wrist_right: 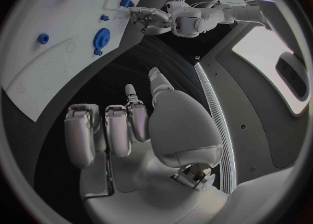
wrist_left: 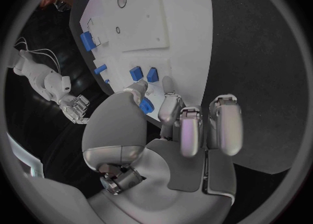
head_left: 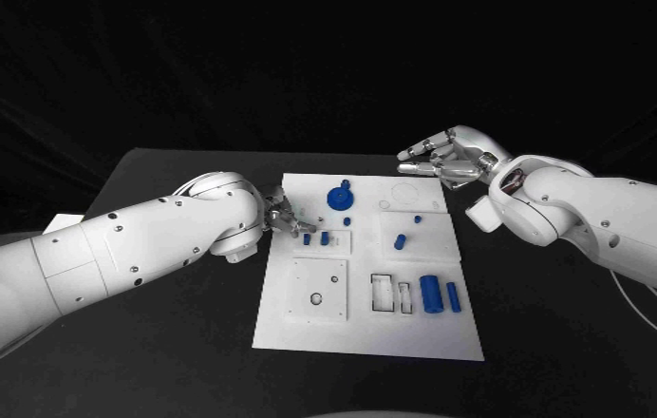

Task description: Assemble the parts on the task board

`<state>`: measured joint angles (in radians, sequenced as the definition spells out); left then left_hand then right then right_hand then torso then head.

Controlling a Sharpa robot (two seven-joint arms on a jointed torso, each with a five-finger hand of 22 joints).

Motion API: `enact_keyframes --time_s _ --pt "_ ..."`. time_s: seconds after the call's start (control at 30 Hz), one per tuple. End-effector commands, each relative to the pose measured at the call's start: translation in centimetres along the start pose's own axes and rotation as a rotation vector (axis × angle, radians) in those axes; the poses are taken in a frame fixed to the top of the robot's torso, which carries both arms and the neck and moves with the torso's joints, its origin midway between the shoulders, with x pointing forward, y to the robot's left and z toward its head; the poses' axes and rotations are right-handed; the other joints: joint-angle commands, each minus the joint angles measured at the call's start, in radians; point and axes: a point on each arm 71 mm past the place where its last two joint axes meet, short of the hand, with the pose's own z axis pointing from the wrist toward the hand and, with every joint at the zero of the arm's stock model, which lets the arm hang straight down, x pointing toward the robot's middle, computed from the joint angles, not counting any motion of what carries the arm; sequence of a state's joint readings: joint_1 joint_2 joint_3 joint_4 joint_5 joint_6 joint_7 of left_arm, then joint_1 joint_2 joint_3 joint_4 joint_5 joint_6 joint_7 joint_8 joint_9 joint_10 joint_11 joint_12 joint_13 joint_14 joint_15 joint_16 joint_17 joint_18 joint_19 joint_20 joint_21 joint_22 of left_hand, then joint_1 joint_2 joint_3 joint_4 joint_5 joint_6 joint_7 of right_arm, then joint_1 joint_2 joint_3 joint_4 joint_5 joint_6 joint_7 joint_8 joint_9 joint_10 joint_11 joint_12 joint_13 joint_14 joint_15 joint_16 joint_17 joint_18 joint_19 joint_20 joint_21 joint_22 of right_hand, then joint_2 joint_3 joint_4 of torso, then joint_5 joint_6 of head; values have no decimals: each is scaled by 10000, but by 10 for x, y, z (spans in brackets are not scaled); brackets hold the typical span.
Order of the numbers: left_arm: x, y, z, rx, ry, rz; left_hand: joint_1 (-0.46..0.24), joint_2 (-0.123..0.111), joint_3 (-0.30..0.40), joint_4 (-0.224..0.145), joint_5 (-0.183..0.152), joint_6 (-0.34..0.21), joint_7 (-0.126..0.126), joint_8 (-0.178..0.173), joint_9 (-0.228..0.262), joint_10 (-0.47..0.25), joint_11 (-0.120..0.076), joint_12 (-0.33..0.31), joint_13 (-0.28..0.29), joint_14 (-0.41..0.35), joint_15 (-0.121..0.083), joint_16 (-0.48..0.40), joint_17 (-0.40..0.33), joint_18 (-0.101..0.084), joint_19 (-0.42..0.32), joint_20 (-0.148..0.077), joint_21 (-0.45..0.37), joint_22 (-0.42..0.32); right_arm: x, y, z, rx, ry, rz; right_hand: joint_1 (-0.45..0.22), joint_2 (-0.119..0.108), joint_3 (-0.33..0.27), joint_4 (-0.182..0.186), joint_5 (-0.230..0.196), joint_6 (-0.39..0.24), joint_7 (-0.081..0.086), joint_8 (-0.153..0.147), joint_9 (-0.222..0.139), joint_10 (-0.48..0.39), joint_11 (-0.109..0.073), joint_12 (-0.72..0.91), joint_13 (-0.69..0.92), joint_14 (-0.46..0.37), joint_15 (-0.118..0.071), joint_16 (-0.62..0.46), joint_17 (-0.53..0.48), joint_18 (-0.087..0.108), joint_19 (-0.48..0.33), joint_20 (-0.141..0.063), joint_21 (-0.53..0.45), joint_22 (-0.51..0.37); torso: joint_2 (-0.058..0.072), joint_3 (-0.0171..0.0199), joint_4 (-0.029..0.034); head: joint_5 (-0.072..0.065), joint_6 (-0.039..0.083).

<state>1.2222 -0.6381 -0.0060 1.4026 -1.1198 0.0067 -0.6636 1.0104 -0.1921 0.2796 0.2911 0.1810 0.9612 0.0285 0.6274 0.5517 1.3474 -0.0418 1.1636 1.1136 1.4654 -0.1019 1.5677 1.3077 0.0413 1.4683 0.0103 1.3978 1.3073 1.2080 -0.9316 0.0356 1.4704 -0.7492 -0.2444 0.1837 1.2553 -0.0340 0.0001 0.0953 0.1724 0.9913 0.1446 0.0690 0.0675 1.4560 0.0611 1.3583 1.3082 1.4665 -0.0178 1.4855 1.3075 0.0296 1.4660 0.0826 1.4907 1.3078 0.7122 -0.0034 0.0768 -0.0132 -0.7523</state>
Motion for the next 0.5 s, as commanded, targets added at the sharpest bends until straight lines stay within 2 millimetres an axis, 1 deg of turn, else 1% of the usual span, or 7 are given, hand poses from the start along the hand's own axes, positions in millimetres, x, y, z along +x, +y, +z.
enact_keyframes --time_s 0.03,0.1,0.17,0.3,0.37,0.43,0.5 --pt "-5 -8 -2 1643 -100 -2406 28 -8 -217 17 59 -518 227 -266 -143 -1188 209 -1708 -1703 1018 166 -36 2526 417 -356 92 -1237 -764 2 0 0 -83 185 31 -25 68 -38 -5 42 -59 25 -1 15 -36 -4 -38 1373 700 9 -65 1179 66 378 24 -33 922 -10 13 10 -11 19" --pt "-7 -8 -3 2097 -69 -3069 -88 -5 -835 16 63 -927 431 -486 -315 -1809 405 -2459 -2465 944 316 -194 2298 528 -574 233 -1838 -1349 3 -1 0 -70 188 35 -25 68 -38 -5 42 -59 25 -1 15 -36 -4 -38 1373 700 9 -65 1179 66 378 24 -33 922 -8 10 9 -19 29" --pt "-9 -9 -3 2461 -71 -3574 -20 220 -2050 31 105 -1402 666 -739 -547 -2719 665 -3384 -3362 593 522 -926 1349 812 -1180 412 -3322 -2796 3 -1 0 -56 192 40 -25 68 -38 -5 42 -59 25 -1 15 -36 -4 -38 1373 700 9 -65 1179 66 378 24 -33 922 -11 10 3 -17 37" --pt "-14 -9 -3 2919 -316 -4135 213 359 -3033 43 104 -1668 853 -796 -799 -3061 798 -3477 -3628 132 663 -2026 111 1159 -1756 580 -5314 -4682 4 -2 0 -40 207 52 -25 68 -38 -5 42 -59 25 -1 15 -36 -4 -38 1373 700 9 -65 1179 66 378 24 -33 922 -4 7 1 -17 52" --pt "-17 -9 -3 3166 -572 -4313 577 506 -2975 37 91 -1713 902 -755 -897 -3229 850 -3496 -3757 -343 727 -3049 -955 1408 -2314 644 -6860 -6106 4 -3 0 -32 216 58 -25 68 -38 -5 42 -59 25 -1 15 -36 -4 -38 1373 700 9 -65 1179 66 378 24 -33 922 0 10 -3 -26 67" --pt "-20 -10 -2 3514 -820 -4324 1302 694 -2628 -81 58 -1839 980 -777 -1041 -3499 918 -3601 -3946 -688 785 -3811 -1702 1405 -2376 707 -7302 -6427 4 -3 0 -28 221 64 -25 68 -38 -5 42 -59 25 -1 15 -36 -4 -38 1373 700 9 -65 1179 66 378 24 -33 922 0 10 -6 -35 74" --pt "-23 -13 -2 4012 -1135 -4046 2722 1096 -1808 -556 54 -2047 1146 -948 -1267 -4177 1066 -4165 -4376 -1580 896 -5381 -3241 1387 -2650 795 -7800 -6741 4 -3 0 -22 218 67 -25 68 -38 -5 42 -59 25 -1 15 -36 -4 -38 1373 700 9 -65 1179 66 378 24 -33 922 7 9 -6 -50 92"
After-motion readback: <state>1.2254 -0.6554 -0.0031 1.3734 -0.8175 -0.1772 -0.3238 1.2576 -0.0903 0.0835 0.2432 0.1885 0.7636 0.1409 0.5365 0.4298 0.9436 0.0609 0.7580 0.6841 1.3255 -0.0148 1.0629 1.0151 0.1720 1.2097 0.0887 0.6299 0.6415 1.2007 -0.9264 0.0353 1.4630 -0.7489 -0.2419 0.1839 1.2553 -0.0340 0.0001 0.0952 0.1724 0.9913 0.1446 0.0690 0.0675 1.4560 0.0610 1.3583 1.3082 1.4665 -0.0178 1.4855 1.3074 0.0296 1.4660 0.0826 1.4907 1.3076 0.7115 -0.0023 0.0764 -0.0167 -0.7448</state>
